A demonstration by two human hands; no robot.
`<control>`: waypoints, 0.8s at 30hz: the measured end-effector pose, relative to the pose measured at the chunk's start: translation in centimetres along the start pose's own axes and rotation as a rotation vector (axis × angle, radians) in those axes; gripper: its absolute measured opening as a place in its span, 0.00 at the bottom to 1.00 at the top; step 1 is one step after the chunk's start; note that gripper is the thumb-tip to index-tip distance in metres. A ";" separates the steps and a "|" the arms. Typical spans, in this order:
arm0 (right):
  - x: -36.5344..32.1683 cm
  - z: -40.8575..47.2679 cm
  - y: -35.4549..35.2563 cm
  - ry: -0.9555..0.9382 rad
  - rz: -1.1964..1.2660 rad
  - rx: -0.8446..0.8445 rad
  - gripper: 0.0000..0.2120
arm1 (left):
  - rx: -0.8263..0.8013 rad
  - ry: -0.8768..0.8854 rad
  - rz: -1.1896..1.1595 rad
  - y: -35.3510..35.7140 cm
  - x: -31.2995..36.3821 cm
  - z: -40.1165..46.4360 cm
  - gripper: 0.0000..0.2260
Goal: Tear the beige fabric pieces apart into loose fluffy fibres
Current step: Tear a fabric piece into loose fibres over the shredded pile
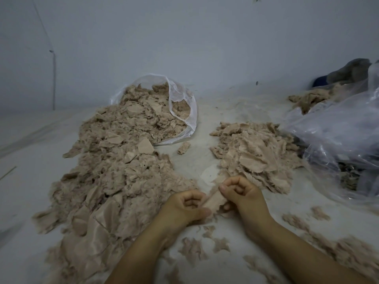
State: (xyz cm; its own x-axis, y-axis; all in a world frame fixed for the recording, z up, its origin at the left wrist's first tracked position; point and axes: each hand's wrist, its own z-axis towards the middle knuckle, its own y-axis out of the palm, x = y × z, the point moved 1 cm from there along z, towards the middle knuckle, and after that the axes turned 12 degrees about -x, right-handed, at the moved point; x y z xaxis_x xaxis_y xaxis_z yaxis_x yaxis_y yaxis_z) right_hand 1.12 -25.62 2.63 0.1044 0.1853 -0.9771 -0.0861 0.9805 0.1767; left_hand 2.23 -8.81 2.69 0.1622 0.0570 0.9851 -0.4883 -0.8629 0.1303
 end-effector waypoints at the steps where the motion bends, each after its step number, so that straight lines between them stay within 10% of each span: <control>1: 0.0 0.1 -0.1 0.003 -0.003 0.009 0.06 | -0.003 -0.004 0.017 -0.1 0.0 0.0 0.11; 6: 0.4 0.3 -0.5 -0.043 -0.149 0.083 0.05 | 0.071 0.045 -0.068 -0.5 0.0 0.3 0.09; 12: 0.2 0.3 -1.4 -0.244 -0.918 0.353 0.04 | 0.222 0.167 0.010 -1.1 -0.3 1.1 0.07; 17: 1.4 -0.1 -0.2 -0.179 -1.200 -0.121 0.09 | 0.120 0.107 0.358 -1.1 -1.5 1.3 0.12; 24: 0.7 0.0 -0.3 -0.167 -1.112 0.033 0.16 | 0.083 0.057 0.200 -1.7 -1.4 0.7 0.09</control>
State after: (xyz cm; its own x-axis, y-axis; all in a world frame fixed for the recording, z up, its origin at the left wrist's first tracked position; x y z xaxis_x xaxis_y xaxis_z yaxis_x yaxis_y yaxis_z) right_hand 1.25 -25.81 1.89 0.2385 -0.7890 -0.5662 0.1632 0.6073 -0.7776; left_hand 3.42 -7.74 1.06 0.0195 -0.0937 0.9954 -0.4331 -0.8981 -0.0761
